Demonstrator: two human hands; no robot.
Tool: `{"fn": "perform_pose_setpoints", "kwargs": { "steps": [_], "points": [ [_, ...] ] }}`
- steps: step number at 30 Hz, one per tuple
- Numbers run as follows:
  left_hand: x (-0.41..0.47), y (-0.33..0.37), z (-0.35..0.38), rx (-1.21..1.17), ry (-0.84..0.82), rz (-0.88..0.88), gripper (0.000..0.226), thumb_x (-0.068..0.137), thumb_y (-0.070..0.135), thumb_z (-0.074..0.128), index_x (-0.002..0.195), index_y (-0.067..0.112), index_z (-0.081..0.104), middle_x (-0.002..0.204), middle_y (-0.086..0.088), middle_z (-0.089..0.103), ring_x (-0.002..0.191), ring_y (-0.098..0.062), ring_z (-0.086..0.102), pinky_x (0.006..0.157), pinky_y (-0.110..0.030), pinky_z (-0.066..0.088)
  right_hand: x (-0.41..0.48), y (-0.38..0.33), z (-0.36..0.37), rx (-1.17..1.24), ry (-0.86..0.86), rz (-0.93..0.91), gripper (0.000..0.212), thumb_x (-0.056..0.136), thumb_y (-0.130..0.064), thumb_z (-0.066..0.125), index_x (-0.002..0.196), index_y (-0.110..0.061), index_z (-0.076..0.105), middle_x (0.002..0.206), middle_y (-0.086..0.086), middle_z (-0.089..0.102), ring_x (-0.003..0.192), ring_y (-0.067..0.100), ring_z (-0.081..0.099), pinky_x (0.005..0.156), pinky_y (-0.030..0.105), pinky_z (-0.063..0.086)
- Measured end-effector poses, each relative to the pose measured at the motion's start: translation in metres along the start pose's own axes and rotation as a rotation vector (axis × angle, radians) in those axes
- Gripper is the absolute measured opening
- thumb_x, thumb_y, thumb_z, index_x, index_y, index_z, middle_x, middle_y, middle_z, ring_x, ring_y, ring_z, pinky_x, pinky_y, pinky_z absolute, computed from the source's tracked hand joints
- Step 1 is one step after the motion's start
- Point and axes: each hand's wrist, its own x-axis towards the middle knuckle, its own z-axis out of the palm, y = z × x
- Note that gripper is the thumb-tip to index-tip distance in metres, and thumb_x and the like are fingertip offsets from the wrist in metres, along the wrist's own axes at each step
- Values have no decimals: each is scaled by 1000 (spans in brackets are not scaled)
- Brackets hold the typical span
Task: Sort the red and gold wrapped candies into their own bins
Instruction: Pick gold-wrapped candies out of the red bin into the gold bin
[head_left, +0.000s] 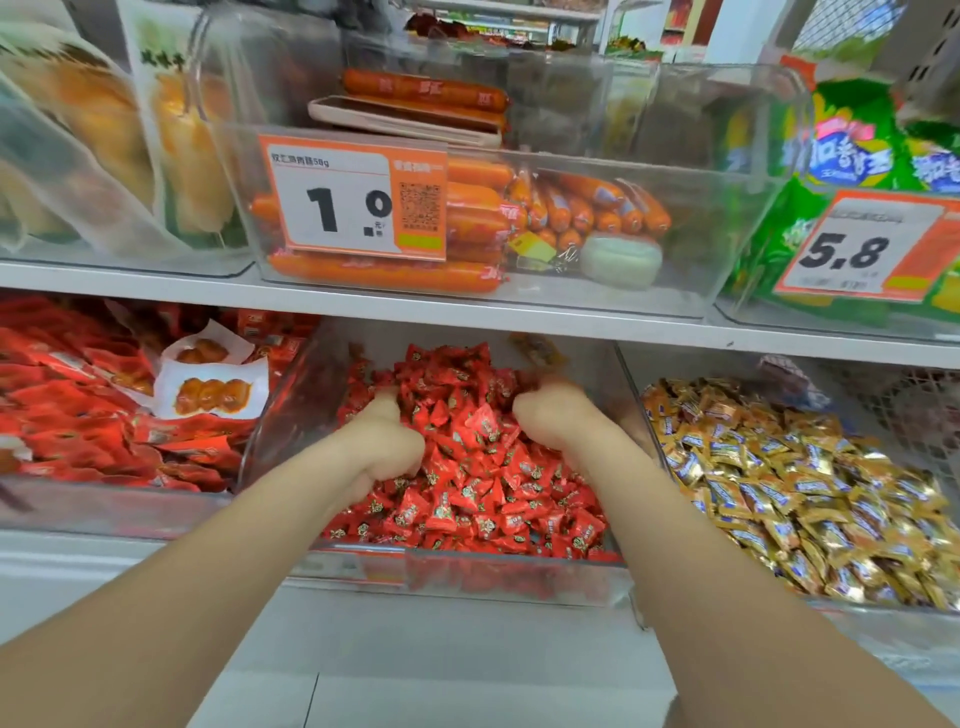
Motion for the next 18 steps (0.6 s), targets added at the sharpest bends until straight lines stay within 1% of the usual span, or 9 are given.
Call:
{"fn": "perform_pose_setpoints", "kwargs": {
  "steps": [3, 5, 6, 8, 11, 13, 14, 16, 18],
  "points": [
    [-3, -2, -8, 49, -57, 134, 107, 79, -12, 70, 164, 32, 22, 157, -3, 44, 137, -29, 49, 111, -35, 44, -11, 5, -5, 55, 9, -85, 37, 94, -6, 55, 122, -22, 72, 120, 5, 71, 91, 22, 64, 71, 23, 45],
    [-5, -4, -16, 118, -102, 233, 111, 78, -7, 79, 163, 35, 21, 162, -6, 38, 131, -25, 55, 110, -36, 47, -18, 7, -9, -7, 54, -156, 40, 94, -5, 57, 124, -24, 74, 123, 1, 73, 88, 18, 68, 73, 19, 47],
    [-9, -4, -19, 136, -143, 281, 112, 76, -5, 82, 162, 36, 22, 160, -7, 40, 124, -21, 57, 108, -37, 50, -21, 8, -12, -24, 80, -193, 37, 95, -5, 58, 121, -24, 76, 121, 0, 75, 96, 16, 70, 79, 16, 47],
    [-15, -7, -24, 146, -231, 366, 111, 74, -4, 85, 158, 40, 27, 153, -3, 45, 125, -15, 53, 106, -40, 53, -30, 10, -17, -5, 135, -259, 30, 96, -7, 63, 116, -22, 78, 112, -1, 78, 105, 14, 72, 89, 17, 49],
    [-24, -11, -32, 160, -348, 454, 103, 76, -3, 82, 150, 50, 34, 148, 12, 54, 121, -10, 60, 103, -46, 55, -44, 12, -26, -46, 292, -342, 20, 94, -17, 69, 108, -24, 81, 86, -4, 78, 86, 11, 73, 86, 25, 56],
    [-28, -13, -37, 178, -404, 495, 105, 76, 0, 81, 150, 56, 30, 144, 20, 58, 106, -14, 67, 100, -50, 55, -54, 11, -31, -28, 378, -395, 11, 93, -25, 72, 101, -25, 81, 77, -10, 74, 75, 1, 69, 78, 17, 53],
    [-29, -13, -38, 176, -431, 505, 106, 77, 0, 80, 151, 56, 29, 142, 23, 60, 107, -10, 66, 101, -47, 55, -58, 8, -31, 2, 396, -422, 9, 93, -27, 73, 98, -26, 80, 76, -13, 73, 74, -3, 68, 74, 12, 51],
    [-35, -12, -39, 165, -465, 502, 104, 80, 0, 82, 154, 50, 29, 138, 24, 63, 126, 0, 59, 108, -33, 50, -68, 0, -27, 30, 397, -481, 10, 96, -24, 69, 100, -26, 78, 78, -16, 71, 72, -2, 66, 73, 13, 50],
    [-38, -11, -38, 142, -442, 507, 92, 79, 11, 89, 150, 44, 39, 133, 19, 67, 128, 0, 59, 110, -29, 48, -76, -7, -19, 46, 350, -541, 22, 96, -12, 62, 104, -26, 77, 81, -15, 71, 72, 2, 64, 70, 11, 45]
  ]
}}
